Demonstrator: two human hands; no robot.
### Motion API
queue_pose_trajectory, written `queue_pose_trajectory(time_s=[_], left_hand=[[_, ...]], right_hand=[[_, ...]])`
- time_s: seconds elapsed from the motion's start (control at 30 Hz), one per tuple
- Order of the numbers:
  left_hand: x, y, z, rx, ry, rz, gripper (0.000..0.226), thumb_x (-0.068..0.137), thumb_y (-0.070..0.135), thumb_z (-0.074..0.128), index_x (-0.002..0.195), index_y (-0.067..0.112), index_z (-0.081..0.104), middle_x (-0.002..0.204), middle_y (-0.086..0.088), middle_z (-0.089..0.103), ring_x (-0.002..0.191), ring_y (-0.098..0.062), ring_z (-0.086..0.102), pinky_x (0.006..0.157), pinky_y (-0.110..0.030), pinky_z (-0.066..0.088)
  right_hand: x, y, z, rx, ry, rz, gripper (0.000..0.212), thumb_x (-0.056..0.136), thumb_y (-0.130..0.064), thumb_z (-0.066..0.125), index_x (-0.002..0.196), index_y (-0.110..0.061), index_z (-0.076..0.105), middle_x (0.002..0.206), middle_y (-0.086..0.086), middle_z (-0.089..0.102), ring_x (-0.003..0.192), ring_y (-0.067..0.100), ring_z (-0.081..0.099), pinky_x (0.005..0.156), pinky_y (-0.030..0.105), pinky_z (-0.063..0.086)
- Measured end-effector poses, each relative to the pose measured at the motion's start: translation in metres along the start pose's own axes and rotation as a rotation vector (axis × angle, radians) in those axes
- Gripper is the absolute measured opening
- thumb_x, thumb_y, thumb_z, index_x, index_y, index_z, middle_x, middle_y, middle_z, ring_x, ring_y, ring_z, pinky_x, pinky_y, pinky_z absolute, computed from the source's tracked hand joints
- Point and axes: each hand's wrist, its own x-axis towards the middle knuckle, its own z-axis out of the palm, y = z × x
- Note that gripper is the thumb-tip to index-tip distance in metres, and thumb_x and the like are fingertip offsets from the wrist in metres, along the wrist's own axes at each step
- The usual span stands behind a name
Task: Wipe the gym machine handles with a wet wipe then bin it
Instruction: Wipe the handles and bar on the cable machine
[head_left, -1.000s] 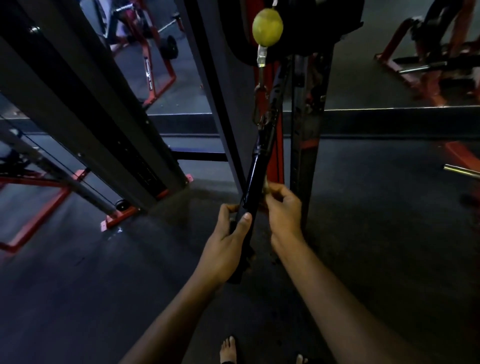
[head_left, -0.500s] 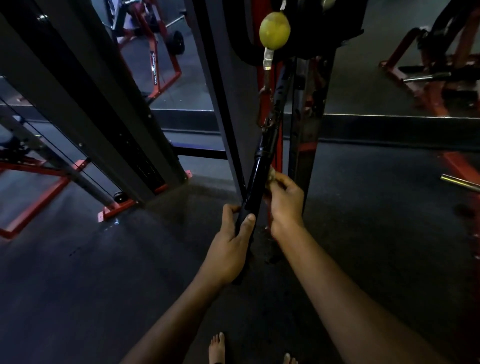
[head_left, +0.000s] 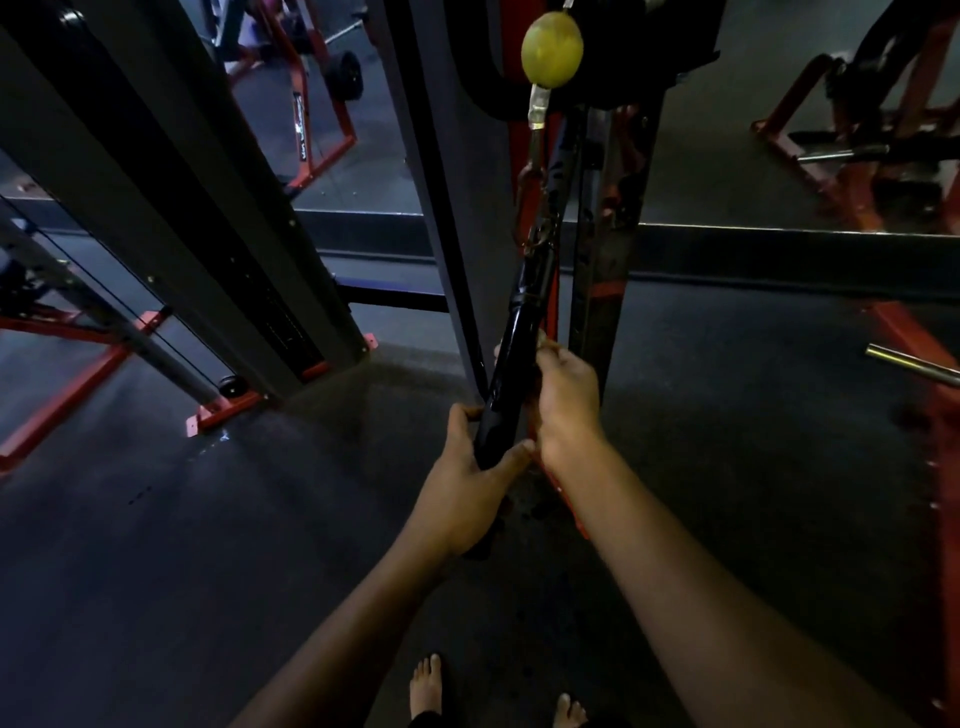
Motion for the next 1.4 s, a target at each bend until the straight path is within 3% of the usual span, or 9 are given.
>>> queue_pose_trajectory(time_s=[0.17, 0.37, 0.57, 0.73, 0.87, 1.03, 1.17, 1.3, 1.4], left_hand=[[0.001, -0.003, 0.0, 0.0, 0.003, 0.001, 0.041, 0.096, 0.03, 0.069, 0.124, 0.037, 0.04, 0.097, 0.006, 0.063, 0.071, 0.006, 0.066, 0.056, -0.015, 0.05], [0.0, -0.004, 0.013, -0.015, 0.006, -0.027, 0.045, 0.093, 0.033, 0.072, 0.127, 0.037, 0.042, 0.098, 0.008, 0.064, 0.074, 0.006, 0.067, 0.057, -0.016, 0.052], [-0.003, -0.006, 0.015, -0.032, -0.016, -0.013, 0.047, 0.09, 0.016, 0.075, 0.12, 0.035, 0.045, 0.1, 0.005, 0.065, 0.078, 0.005, 0.068, 0.06, -0.015, 0.053], [-0.005, -0.005, 0.015, -0.051, -0.03, -0.027, 0.045, 0.091, 0.013, 0.071, 0.118, 0.037, 0.045, 0.095, 0.004, 0.064, 0.072, 0.001, 0.068, 0.059, -0.018, 0.052], [-0.005, -0.003, 0.02, -0.091, -0.046, -0.042, 0.047, 0.093, 0.015, 0.07, 0.12, 0.043, 0.044, 0.091, 0.007, 0.064, 0.072, 0.002, 0.068, 0.06, -0.022, 0.053], [-0.009, -0.001, 0.028, -0.136, -0.05, -0.032, 0.041, 0.096, 0.01, 0.065, 0.117, 0.039, 0.045, 0.089, 0.004, 0.064, 0.067, 0.002, 0.068, 0.056, -0.016, 0.051], [-0.009, -0.002, 0.025, -0.142, -0.063, -0.021, 0.044, 0.095, 0.007, 0.064, 0.127, 0.033, 0.046, 0.09, 0.004, 0.063, 0.068, 0.001, 0.068, 0.056, -0.016, 0.051], [-0.007, -0.004, 0.022, -0.141, -0.071, -0.025, 0.045, 0.095, 0.006, 0.064, 0.126, 0.033, 0.046, 0.091, 0.006, 0.063, 0.071, 0.001, 0.068, 0.058, -0.017, 0.052], [-0.005, -0.004, 0.024, -0.139, -0.082, -0.039, 0.047, 0.095, 0.008, 0.065, 0.126, 0.038, 0.046, 0.091, 0.005, 0.063, 0.071, 0.0, 0.068, 0.059, -0.02, 0.053]], right_hand=[[-0.02, 0.011, -0.017, -0.038, -0.052, -0.081, 0.022, 0.103, -0.019, 0.051, 0.104, -0.025, 0.072, 0.102, -0.004, 0.076, 0.098, 0.011, 0.071, 0.087, 0.036, 0.057], [0.021, -0.012, -0.017, 0.267, 0.1, -0.042, 0.016, 0.095, -0.012, 0.064, 0.106, -0.022, 0.07, 0.116, 0.004, 0.071, 0.106, 0.019, 0.07, 0.092, 0.041, 0.059], [-0.012, 0.011, -0.02, -0.075, 0.083, -0.296, 0.024, 0.099, -0.023, 0.059, 0.121, -0.025, 0.068, 0.112, -0.012, 0.071, 0.107, 0.003, 0.066, 0.098, 0.04, 0.055], [-0.03, 0.018, -0.054, -0.302, -0.133, -0.36, 0.03, 0.098, -0.016, 0.06, 0.126, -0.023, 0.066, 0.118, -0.013, 0.069, 0.112, -0.001, 0.063, 0.101, 0.036, 0.054], [-0.003, -0.002, -0.057, -0.244, -0.02, -0.364, 0.029, 0.095, -0.023, 0.065, 0.124, -0.027, 0.068, 0.119, -0.015, 0.069, 0.114, 0.001, 0.063, 0.103, 0.04, 0.052], [0.007, 0.0, -0.038, -0.353, 0.062, -0.532, 0.03, 0.099, -0.018, 0.058, 0.128, -0.021, 0.066, 0.124, -0.009, 0.068, 0.116, 0.003, 0.063, 0.099, 0.039, 0.055], [-0.024, 0.026, -0.051, -0.497, 0.049, -0.672, 0.032, 0.098, -0.014, 0.058, 0.13, -0.013, 0.065, 0.127, -0.005, 0.068, 0.118, 0.0, 0.062, 0.099, 0.031, 0.055], [-0.04, 0.033, -0.074, -0.565, -0.107, -0.714, 0.03, 0.095, -0.012, 0.06, 0.125, -0.013, 0.066, 0.121, -0.009, 0.067, 0.114, -0.009, 0.06, 0.095, 0.013, 0.049], [-0.024, 0.017, -0.079, -0.554, -0.033, -0.738, 0.025, 0.095, -0.013, 0.063, 0.119, -0.015, 0.069, 0.114, -0.008, 0.069, 0.108, -0.006, 0.062, 0.091, 0.011, 0.049]])
